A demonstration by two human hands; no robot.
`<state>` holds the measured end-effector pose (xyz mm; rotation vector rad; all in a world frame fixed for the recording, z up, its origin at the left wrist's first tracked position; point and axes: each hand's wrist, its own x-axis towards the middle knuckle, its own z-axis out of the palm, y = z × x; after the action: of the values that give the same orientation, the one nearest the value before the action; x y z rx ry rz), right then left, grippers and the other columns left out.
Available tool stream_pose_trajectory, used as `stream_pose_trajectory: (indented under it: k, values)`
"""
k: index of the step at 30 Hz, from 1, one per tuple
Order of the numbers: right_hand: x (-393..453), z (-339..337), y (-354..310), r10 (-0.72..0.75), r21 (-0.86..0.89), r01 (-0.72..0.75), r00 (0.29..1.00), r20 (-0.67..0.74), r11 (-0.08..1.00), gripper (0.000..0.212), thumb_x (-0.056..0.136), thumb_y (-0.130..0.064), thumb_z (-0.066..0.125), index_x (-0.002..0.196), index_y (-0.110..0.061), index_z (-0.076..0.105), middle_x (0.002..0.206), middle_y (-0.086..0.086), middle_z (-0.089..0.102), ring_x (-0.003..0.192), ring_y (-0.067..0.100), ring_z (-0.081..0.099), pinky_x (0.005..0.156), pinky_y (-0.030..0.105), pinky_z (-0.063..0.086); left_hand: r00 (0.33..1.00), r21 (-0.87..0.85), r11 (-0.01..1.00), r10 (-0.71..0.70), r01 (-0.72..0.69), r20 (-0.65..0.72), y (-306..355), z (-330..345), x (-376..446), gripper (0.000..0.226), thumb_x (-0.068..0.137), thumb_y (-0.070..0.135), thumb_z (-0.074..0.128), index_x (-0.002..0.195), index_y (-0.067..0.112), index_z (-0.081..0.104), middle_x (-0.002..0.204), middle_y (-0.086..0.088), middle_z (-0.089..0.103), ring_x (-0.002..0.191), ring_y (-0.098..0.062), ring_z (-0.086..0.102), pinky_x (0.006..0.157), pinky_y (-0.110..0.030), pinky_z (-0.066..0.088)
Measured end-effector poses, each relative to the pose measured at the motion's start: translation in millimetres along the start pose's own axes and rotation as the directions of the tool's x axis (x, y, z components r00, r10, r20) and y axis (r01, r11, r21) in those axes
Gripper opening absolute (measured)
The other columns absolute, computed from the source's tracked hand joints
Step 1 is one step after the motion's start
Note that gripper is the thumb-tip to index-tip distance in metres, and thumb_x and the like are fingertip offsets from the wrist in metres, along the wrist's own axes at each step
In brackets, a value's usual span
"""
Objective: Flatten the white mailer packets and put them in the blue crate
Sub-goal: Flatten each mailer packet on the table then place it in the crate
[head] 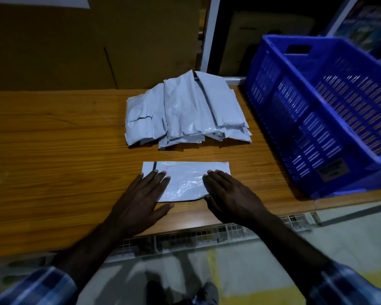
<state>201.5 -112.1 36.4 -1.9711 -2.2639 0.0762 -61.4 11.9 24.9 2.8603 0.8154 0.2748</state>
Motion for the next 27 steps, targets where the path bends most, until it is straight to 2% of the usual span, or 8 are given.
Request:
stream_pose_trajectory:
  k: [3, 6, 8, 10, 12, 15, 18, 27]
  values:
    - [3, -14, -4, 0.024, 0.03, -0.023, 0.998, -0.053, 0.999, 0.049, 0.103, -0.036, 0.041, 0.14, -0.004, 0.051, 0.139, 0.017, 0.057, 0.129, 0.031, 0.053, 0.107, 0.044, 0.044, 0.994, -0.041, 0.996, 0.07, -0.073, -0.081, -6, -8, 8, 0.053, 0.089, 0.034, 0.059, 0.135, 0.009, 0.056, 0.138, -0.01, 0.057, 0.129, -0.029, 0.051, 0.104, -0.045, 0.043]
    - [5, -26, -5, 0.03, 0.006, -0.03, 0.996, -0.087, 1.0, 0.051, 0.102, -0.043, 0.043, 0.139, -0.009, 0.052, 0.138, 0.01, 0.058, 0.127, 0.025, 0.054, 0.103, 0.036, 0.045, 0.978, -0.083, 0.992, 0.082, -0.099, -0.19, -14, -19, 18, 0.049, 0.074, 0.005, 0.075, 0.121, 0.008, 0.066, 0.121, -0.01, 0.068, 0.111, -0.029, 0.063, 0.094, -0.036, 0.048]
    - [8, -34, -4, 0.0, -0.03, -0.002, 0.998, -0.064, 1.0, 0.053, 0.099, -0.047, 0.046, 0.136, -0.01, 0.055, 0.134, 0.009, 0.062, 0.121, 0.026, 0.059, 0.091, 0.037, 0.053, 0.969, -0.115, 0.991, 0.042, -0.072, -0.243, -17, -30, 23, 0.046, 0.073, 0.003, 0.076, 0.118, 0.01, 0.068, 0.116, -0.009, 0.07, 0.107, -0.027, 0.064, 0.092, -0.032, 0.047]
    - [11, -41, 1, -0.036, -0.074, 0.03, 0.996, -0.078, 0.997, 0.046, 0.092, -0.038, 0.055, 0.128, -0.009, 0.063, 0.122, 0.012, 0.068, 0.106, 0.03, 0.067, 0.072, 0.039, 0.059, 0.961, -0.13, 0.988, 0.05, -0.088, -0.271, -23, -42, 26, 0.043, 0.077, 0.006, 0.071, 0.119, 0.014, 0.067, 0.117, -0.006, 0.069, 0.107, -0.023, 0.064, 0.093, -0.03, 0.046]
    - [13, -53, 4, -0.031, -0.09, 0.021, 0.992, -0.12, 0.996, 0.044, 0.083, -0.024, 0.068, 0.124, -0.008, 0.066, 0.117, 0.015, 0.07, 0.099, 0.032, 0.07, 0.063, 0.04, 0.06, 0.955, -0.125, 0.979, 0.121, -0.159, -0.271, -33, -57, 31, 0.041, 0.08, 0.011, 0.059, 0.121, 0.015, 0.066, 0.117, -0.005, 0.069, 0.105, -0.023, 0.065, 0.091, -0.03, 0.046]
    - [14, -79, 2, -0.012, -0.082, -0.004, 0.981, -0.192, 0.997, 0.055, 0.074, -0.003, 0.079, 0.127, -0.007, 0.064, 0.119, 0.018, 0.068, 0.098, 0.035, 0.07, 0.065, 0.044, 0.06, 0.928, -0.058, 0.964, 0.233, -0.26, -0.29, -42, -81, 44, 0.045, 0.072, -0.002, 0.063, 0.116, 0.008, 0.069, 0.112, -0.01, 0.071, 0.099, -0.026, 0.069, 0.088, -0.029, 0.047]
    - [17, -107, 3, -0.035, -0.116, 0.001, 0.956, -0.292, 0.993, 0.054, 0.076, 0.009, 0.074, 0.127, -0.006, 0.063, 0.119, 0.02, 0.068, 0.099, 0.036, 0.07, 0.065, 0.047, 0.06, 0.922, -0.046, 0.967, 0.224, -0.251, -0.317, -34, -110, 57, 0.057, 0.064, -0.015, 0.075, 0.117, 0.006, 0.069, 0.112, -0.013, 0.071, 0.099, -0.028, 0.069, 0.088, -0.029, 0.05]
    - [-10, -211, 39, -0.129, -0.262, -0.014, 0.845, -0.519, 0.965, 0.036, 0.082, 0.006, 0.066, 0.118, 0.002, 0.068, 0.111, 0.021, 0.07, 0.089, 0.037, 0.071, 0.065, 0.045, 0.059, 0.814, 0.022, 0.941, 0.304, -0.339, -0.496, 18, -185, 135, 0.039, 0.075, -0.008, 0.069, 0.109, 0.009, 0.073, 0.1, -0.011, 0.074, 0.083, -0.027, 0.072, 0.072, -0.032, 0.053]
